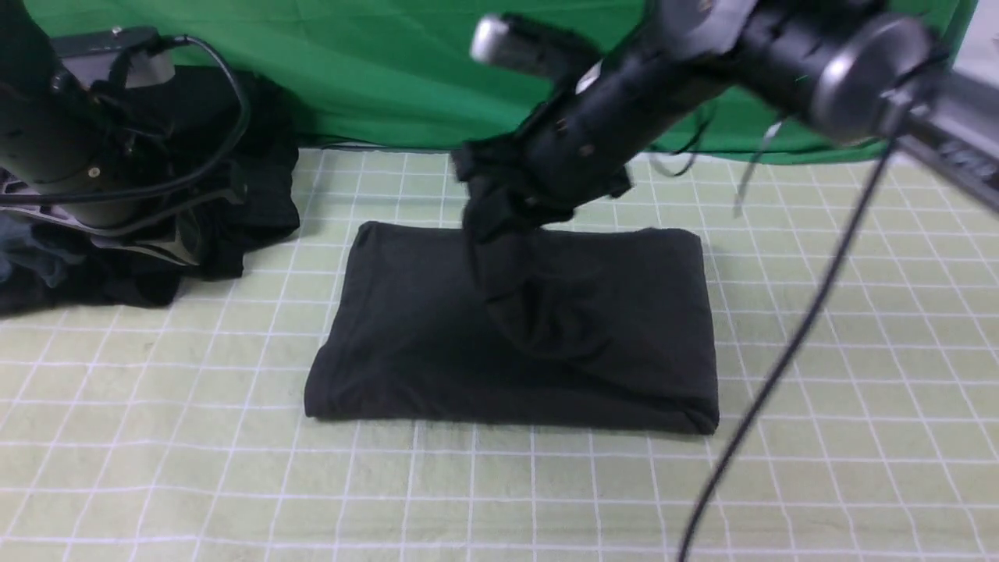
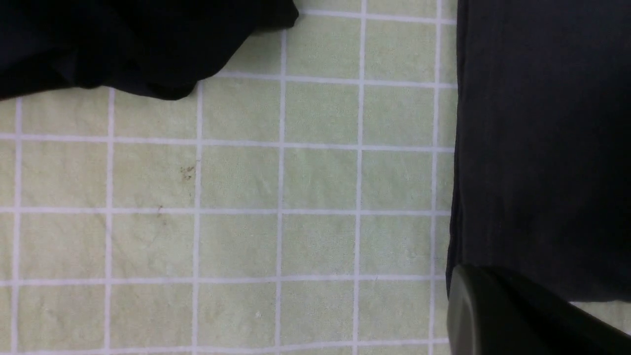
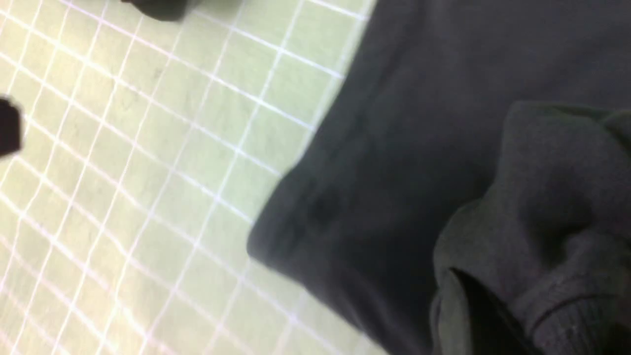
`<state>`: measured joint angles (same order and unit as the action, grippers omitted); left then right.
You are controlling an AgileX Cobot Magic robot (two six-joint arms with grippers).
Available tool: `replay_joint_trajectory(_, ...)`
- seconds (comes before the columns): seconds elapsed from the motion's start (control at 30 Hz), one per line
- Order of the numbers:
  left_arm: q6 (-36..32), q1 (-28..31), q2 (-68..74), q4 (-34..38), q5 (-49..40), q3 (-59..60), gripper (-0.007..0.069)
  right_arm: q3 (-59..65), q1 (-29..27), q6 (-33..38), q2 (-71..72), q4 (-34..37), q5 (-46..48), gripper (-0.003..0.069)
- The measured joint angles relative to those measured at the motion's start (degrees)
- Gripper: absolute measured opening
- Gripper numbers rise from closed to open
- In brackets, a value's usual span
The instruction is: Fold a long-sleeved shirt over a green coffee tablecloth.
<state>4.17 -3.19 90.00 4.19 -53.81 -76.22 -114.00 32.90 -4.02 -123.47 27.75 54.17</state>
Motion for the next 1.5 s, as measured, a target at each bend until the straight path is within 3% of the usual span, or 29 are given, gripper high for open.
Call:
replay_joint_trajectory(0.1,-0.29,0.00,0.00,0.29,0.07,0.00,-0.0006,-1.62,1.39,-2.45,-3.17,0.00,-2.78,0.0095)
replay_joint_trajectory(0.17,-0.88,0.00,0.00,0.45,0.07,0.00,-0.0006,-2.16,1.98,-3.84,-5.16,0.48,-5.05,0.0186)
replay_joint_trajectory(0.27,-1.21,0.00,0.00,0.50,0.07,0.00,-0.0006,-2.38,2.56,-3.59,-6.48,3.92,-6.63,0.0408)
replay_joint_trajectory(0.3,-1.21,0.00,0.00,0.50,0.07,0.00,-0.0006,-2.37,2.61,-3.45,-6.48,4.19,-6.54,0.0419)
replay_joint_trajectory(0.33,-1.21,0.00,0.00,0.62,0.07,0.00,-0.0006,-3.37,2.66,-0.72,-6.33,5.86,-5.40,0.0507)
replay_joint_trajectory(0.47,-1.21,0.00,0.00,1.05,0.07,0.00,-0.0006,-6.32,2.39,5.36,-4.58,6.16,-0.56,0.0569)
replay_joint_trajectory(0.53,-1.91,0.00,0.00,2.84,0.14,0.00,-0.0006,-8.89,1.67,8.26,-2.41,3.70,4.52,0.0555)
replay_joint_trajectory(0.67,-6.62,0.00,0.91,9.76,0.94,0.00,-0.0002,-11.44,-0.16,9.30,2.18,-9.06,12.56,0.0416)
replay_joint_trajectory(0.77,-8.97,-1.07,3.84,14.18,3.90,0.00,0.0037,-6.79,-2.40,7.67,8.32,-20.23,14.51,0.0119)
replay_joint_trajectory(0.8,-9.03,-1.73,4.93,14.43,5.01,0.00,0.0055,-4.35,-3.01,7.47,10.23,-21.63,14.63,0.0071)
replay_joint_trajectory(0.9,-9.14,-4.00,8.29,14.65,8.99,0.00,0.0154,4.27,-4.08,7.47,15.74,-23.16,15.07,0.0013)
replay_joint_trajectory(0.93,-9.14,-4.19,8.53,14.65,9.65,0.00,0.0162,4.86,-4.23,7.47,16.13,-23.21,15.07,0.0013)
replay_joint_trajectory(1.0,-9.22,-6.55,12.34,14.72,13.91,0.00,0.0283,13.09,-5.08,7.82,21.27,-23.28,15.10,0.0001)
replay_joint_trajectory(1.2,-8.88,-8.18,18.47,16.23,16.33,0.00,0.0443,26.78,-5.99,7.87,28.80,-23.84,8.64,0.0001)
replay_joint_trajectory(1.3,-8.88,-8.18,19.72,17.27,15.63,0.00,0.0401,30.00,-5.99,7.87,30.28,-23.79,6.08,0.0003)
replay_joint_trajectory(1.33,-8.99,-8.18,20.18,17.58,15.26,0.00,0.0311,31.43,-5.99,7.81,30.66,-23.79,5.04,0.0007)
replay_joint_trajectory(1.37,-8.99,-8.18,20.20,17.58,15.21,0.00,0.0311,31.53,-6.04,7.81,30.66,-23.79,4.96,0.0008)
replay_joint_trajectory(1.43,-10.68,-8.18,20.23,17.71,14.32,0.00,0.0120,32.11,-6.03,7.81,30.66,-23.79,4.59,0.0010)
replay_joint_trajectory(1.5,-11.33,-8.18,20.00,17.83,12.14,-0.35,0.0044,32.24,-6.03,7.77,30.66,-23.79,4.36,0.0013)
